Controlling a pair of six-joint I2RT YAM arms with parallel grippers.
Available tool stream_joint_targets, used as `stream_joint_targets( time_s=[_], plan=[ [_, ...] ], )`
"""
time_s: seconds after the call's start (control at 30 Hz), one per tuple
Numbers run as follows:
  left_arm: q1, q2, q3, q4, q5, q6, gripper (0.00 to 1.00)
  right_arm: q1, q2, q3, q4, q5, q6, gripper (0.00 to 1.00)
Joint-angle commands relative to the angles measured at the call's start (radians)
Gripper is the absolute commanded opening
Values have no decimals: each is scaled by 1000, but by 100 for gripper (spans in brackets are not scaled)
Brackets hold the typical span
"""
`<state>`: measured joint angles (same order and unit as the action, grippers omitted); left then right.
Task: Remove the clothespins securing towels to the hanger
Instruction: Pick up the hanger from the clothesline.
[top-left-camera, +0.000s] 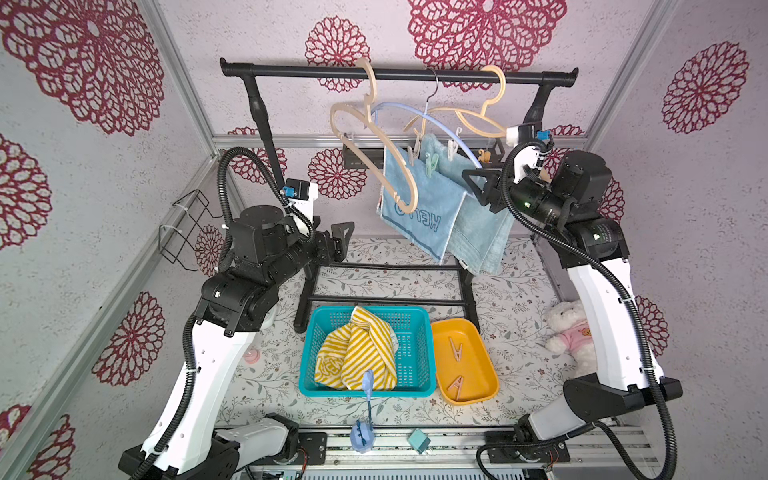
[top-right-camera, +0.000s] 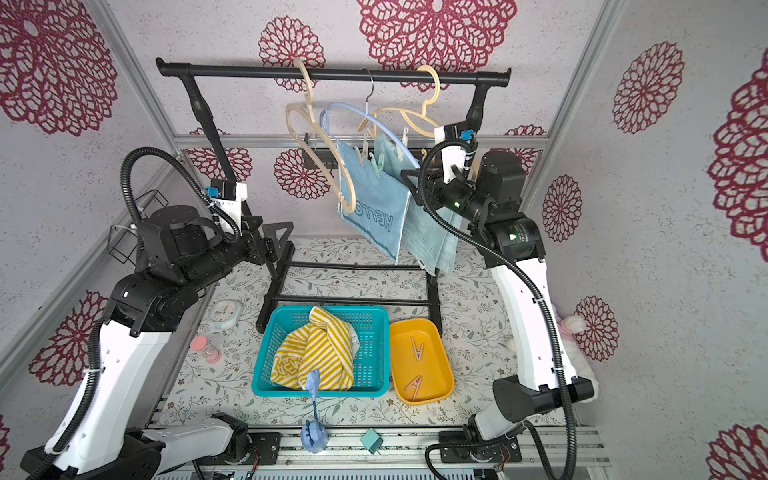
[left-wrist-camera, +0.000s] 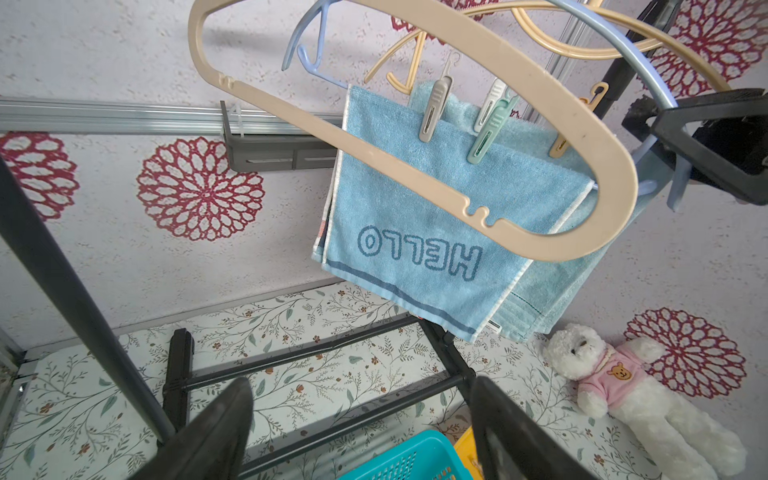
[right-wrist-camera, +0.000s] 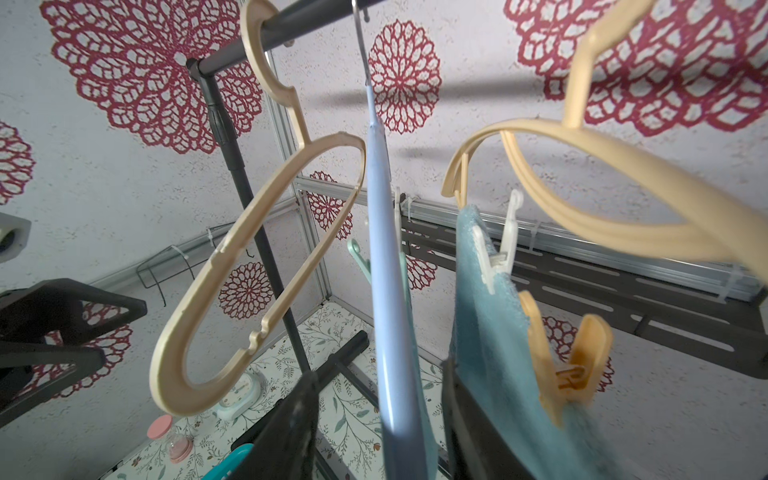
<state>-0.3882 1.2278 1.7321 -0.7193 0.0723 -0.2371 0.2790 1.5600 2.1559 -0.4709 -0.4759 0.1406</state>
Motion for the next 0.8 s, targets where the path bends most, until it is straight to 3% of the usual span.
stream_joint_targets(
  time_s=[0.0, 0.17, 0.5, 0.67, 0.77],
  plan=[
    [-4, -14, -16, 26, 10, 9, 84, -6, 10, 50, 23, -24, 5, 44],
    [-5, -14, -23, 31, 10, 16, 84, -6, 36, 73, 20, -30, 6, 30],
    [-4, -19, -42, 49, 26, 16, 84, -6, 38, 76, 24, -26, 7, 19],
    [-5, -24, -50, 53, 26, 19, 83, -6, 38, 76, 34, -17, 8, 0],
    [-4, -24, -53, 51, 25, 22, 83, -6, 38, 77, 44, -17, 8, 0]
  ],
)
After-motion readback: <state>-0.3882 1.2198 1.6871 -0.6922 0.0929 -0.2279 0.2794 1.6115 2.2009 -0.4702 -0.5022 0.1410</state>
